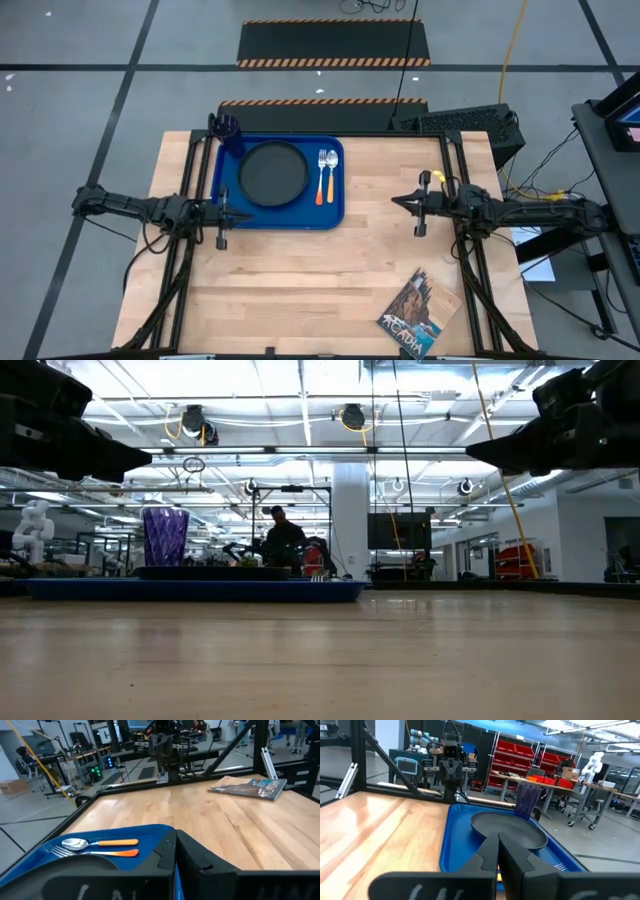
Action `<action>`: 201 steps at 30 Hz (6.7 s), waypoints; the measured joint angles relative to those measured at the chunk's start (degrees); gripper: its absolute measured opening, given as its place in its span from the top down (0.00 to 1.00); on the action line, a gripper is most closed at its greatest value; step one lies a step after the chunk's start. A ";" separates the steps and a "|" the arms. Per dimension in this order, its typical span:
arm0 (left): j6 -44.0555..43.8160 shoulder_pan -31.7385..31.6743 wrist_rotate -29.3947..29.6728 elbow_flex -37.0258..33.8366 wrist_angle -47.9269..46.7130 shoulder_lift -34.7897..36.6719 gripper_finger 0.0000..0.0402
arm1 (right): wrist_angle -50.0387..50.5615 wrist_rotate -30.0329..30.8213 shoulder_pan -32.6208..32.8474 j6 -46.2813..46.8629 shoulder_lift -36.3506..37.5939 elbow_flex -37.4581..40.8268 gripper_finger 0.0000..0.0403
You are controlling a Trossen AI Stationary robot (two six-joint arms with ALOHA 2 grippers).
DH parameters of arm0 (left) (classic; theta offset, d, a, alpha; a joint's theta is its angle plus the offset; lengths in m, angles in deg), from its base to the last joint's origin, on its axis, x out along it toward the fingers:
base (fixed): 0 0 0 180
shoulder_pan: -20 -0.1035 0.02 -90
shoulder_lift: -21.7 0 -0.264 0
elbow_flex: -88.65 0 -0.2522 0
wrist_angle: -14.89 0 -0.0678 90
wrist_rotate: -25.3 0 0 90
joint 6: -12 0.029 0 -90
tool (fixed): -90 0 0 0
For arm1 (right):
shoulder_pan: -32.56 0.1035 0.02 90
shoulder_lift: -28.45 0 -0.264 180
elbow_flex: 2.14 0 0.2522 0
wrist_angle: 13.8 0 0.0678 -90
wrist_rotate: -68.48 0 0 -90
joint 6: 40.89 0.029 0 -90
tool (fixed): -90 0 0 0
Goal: Pick and place plate/cup/fork/spoon on tray
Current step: Return to Home Position
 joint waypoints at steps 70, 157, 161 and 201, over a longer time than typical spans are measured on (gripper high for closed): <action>1.48 -0.33 0.35 0.02 1.86 0.00 0.95 | 25.62 -1.16 6.86 10.88 23.16 0.04 1.00; -4.66 -10.43 -10.78 0.20 -2.83 5.84 0.92 | 25.54 -1.29 6.84 10.59 23.14 0.05 1.00; -4.66 -10.43 -10.78 0.20 -2.83 5.84 0.92 | 25.54 -1.29 6.84 10.59 23.14 0.05 1.00; -4.64 -10.40 -10.75 0.15 -2.87 5.84 0.92 | 25.54 -1.29 6.84 10.59 23.14 0.05 1.00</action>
